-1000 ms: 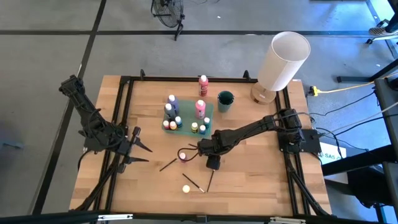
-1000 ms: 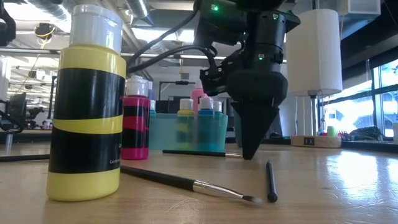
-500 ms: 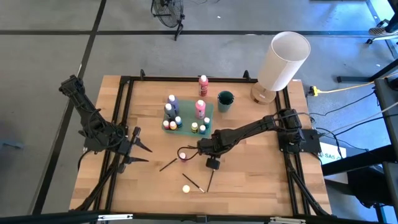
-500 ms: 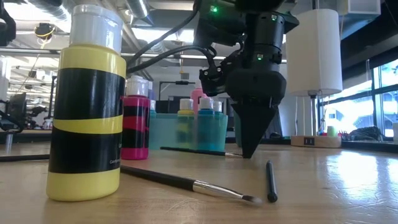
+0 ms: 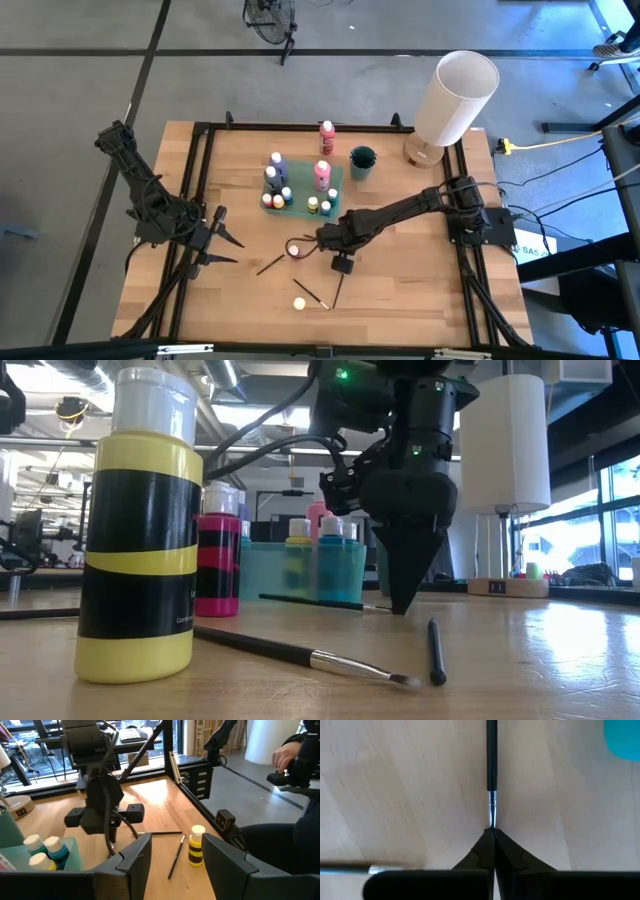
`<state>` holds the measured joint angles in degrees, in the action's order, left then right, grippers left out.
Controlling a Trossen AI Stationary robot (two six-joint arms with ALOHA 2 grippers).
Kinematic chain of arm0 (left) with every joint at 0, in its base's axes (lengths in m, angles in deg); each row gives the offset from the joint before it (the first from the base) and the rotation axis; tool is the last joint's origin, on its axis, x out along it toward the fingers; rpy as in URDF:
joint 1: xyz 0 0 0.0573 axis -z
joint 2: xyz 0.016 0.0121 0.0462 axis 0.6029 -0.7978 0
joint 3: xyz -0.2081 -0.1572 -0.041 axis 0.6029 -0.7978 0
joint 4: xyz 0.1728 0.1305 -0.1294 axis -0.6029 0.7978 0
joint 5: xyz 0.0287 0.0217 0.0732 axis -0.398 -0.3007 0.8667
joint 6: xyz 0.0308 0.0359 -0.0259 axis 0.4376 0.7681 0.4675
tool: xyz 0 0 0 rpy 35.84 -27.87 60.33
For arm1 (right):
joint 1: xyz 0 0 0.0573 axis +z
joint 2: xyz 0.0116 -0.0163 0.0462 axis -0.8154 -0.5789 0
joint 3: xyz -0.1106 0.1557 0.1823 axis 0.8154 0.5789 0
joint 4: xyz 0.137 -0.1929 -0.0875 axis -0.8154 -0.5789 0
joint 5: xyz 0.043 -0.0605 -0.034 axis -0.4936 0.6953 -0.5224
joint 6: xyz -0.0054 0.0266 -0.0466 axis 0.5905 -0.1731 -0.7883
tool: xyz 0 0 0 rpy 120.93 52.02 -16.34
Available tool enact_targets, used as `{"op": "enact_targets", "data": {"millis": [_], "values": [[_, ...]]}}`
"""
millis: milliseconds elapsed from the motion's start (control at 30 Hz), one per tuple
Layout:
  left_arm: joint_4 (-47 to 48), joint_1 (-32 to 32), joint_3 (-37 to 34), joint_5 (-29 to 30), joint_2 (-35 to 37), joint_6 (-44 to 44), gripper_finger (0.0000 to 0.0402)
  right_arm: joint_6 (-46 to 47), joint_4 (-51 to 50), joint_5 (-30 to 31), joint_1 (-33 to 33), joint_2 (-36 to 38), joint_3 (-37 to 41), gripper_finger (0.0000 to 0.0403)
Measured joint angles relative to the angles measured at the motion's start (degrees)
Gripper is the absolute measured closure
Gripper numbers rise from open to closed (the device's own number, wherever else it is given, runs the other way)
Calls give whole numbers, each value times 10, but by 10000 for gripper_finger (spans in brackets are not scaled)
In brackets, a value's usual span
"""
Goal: Pick & Place Paint Supplies
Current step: Put the black paint brush into the dark green cup
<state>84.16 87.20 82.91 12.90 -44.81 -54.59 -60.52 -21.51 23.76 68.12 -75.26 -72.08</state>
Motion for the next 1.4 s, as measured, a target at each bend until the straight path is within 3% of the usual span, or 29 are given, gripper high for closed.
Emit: {"op": "enact_targets", "data": {"millis": [367, 633, 1033, 1133, 1233, 1400], "values": [[-9, 0, 0, 0, 0, -4, 233, 38, -172, 13, 48, 0, -150, 402], [-8, 0, 0, 0, 0, -10, 233, 150, -449, 19, 81, 1, -298, 403], [-4, 0, 0, 3, 0, 11, 233, 176, -441, 36, 70, 23, -377, 403], [-29, -3, 0, 36, -2, 85, 233, 183, -439, 36, 72, 22, -377, 403], [-65, -9, 1, 105, -21, 207, 233, 192, -424, 52, 72, 22, -377, 403], [-147, -8, 1, 215, -109, 419, 233, 192, -347, 69, 70, 22, -377, 403]]}}
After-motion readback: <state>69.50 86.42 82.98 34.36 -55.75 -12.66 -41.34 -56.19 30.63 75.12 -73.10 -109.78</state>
